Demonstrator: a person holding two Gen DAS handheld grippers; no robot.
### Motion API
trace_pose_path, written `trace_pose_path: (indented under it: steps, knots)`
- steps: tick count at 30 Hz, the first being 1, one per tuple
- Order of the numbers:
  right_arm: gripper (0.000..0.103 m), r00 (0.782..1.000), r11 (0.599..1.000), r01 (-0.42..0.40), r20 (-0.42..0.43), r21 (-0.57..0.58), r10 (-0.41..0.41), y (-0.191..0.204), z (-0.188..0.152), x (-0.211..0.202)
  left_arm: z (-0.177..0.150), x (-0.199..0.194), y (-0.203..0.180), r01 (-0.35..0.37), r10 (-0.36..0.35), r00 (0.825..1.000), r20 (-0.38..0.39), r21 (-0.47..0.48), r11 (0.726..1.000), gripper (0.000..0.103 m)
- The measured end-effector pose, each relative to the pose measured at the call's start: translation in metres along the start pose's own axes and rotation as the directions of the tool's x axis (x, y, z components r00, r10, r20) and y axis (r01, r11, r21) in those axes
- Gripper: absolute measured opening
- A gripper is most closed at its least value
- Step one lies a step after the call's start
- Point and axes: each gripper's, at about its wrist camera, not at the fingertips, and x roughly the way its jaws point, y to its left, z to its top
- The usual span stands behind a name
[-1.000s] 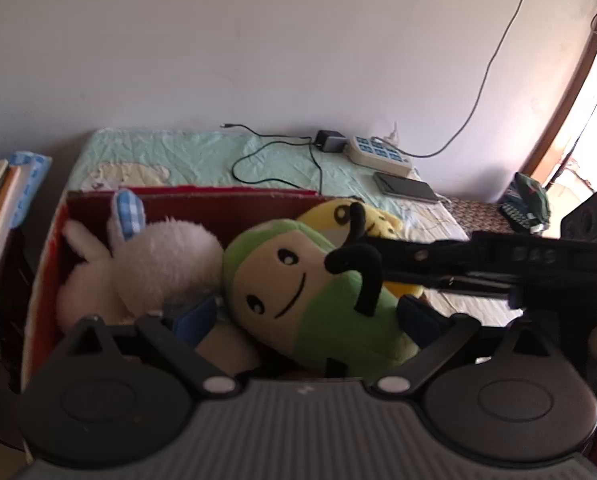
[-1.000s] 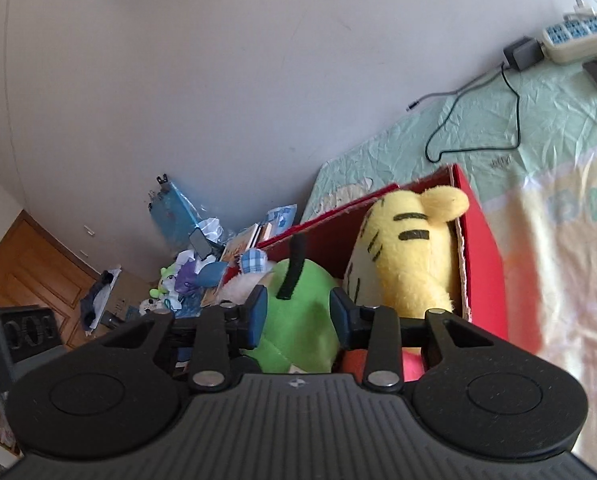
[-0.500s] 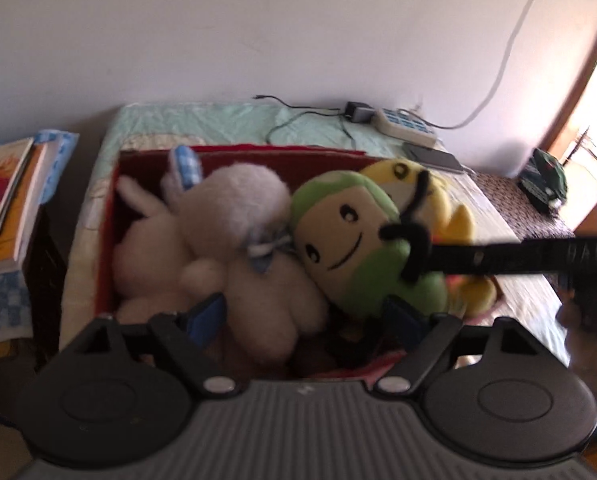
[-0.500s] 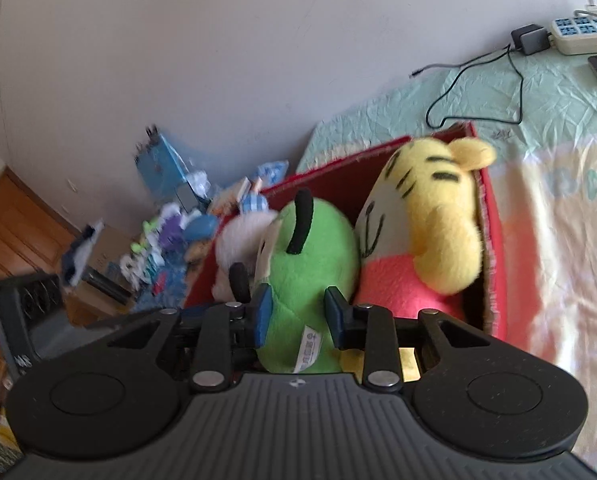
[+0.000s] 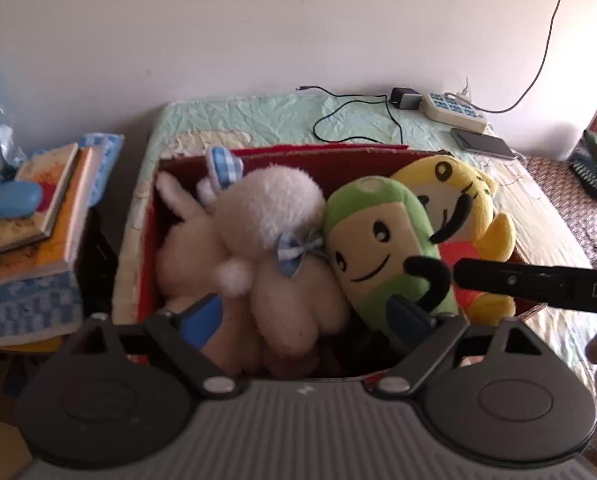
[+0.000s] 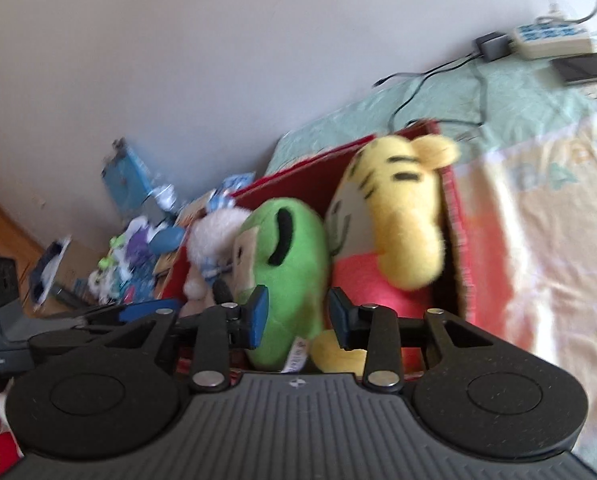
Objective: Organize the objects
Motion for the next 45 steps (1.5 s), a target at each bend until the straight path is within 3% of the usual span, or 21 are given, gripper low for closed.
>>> trace_pose_path:
  steps: [4,9,19,23,27,38,45]
  knots:
    - [0.038,0.994,0.995,0.093,0.054,-0.04,-0.091,0.009,0.0,-0.014,0.007,-0.007,-0.018,-0.087,0.087,0.996,0.004,0.041,0.995,0.096]
    - [0.041,0.971,0.963,0.232,0.083,-0.14,-0.222,0.022,-0.005,-0.023,0.008,-0.009,-0.034,-0.151,0.152,0.988,-0.017,0.064,0.986,0.097]
    - [0.045,0.976,0.961,0.22,0.039,-0.17,-0.216,0.009,-0.006,-0.042,-0.007,-0.029,-0.055,-0.263,0.264,0.963,-0.049,0.032,0.964,0.097]
    - [0.053,0.976,0.958,0.215,0.023,-0.19,-0.215,0.011,-0.01,-0.05,-0.02,-0.036,-0.071,-0.301,0.303,0.951,-0.067,0.037,0.953,0.098]
    - [0.056,0.97,0.95,0.241,0.011,-0.197,-0.244,0.008,-0.016,-0.059,-0.034,-0.033,-0.087,-0.297,0.298,0.949,-0.099,0.028,0.954,0.098]
    - [0.066,0.91,0.902,0.406,-0.028,-0.144,-0.414,-0.027,-0.028,-0.069,-0.062,-0.003,-0.127,-0.215,0.21,0.956,-0.207,-0.003,0.977,0.099]
    - [0.076,0.834,0.832,0.55,0.003,-0.073,-0.552,-0.064,-0.03,-0.094,-0.066,0.018,-0.178,-0.175,0.189,0.952,-0.242,0.081,0.981,0.099]
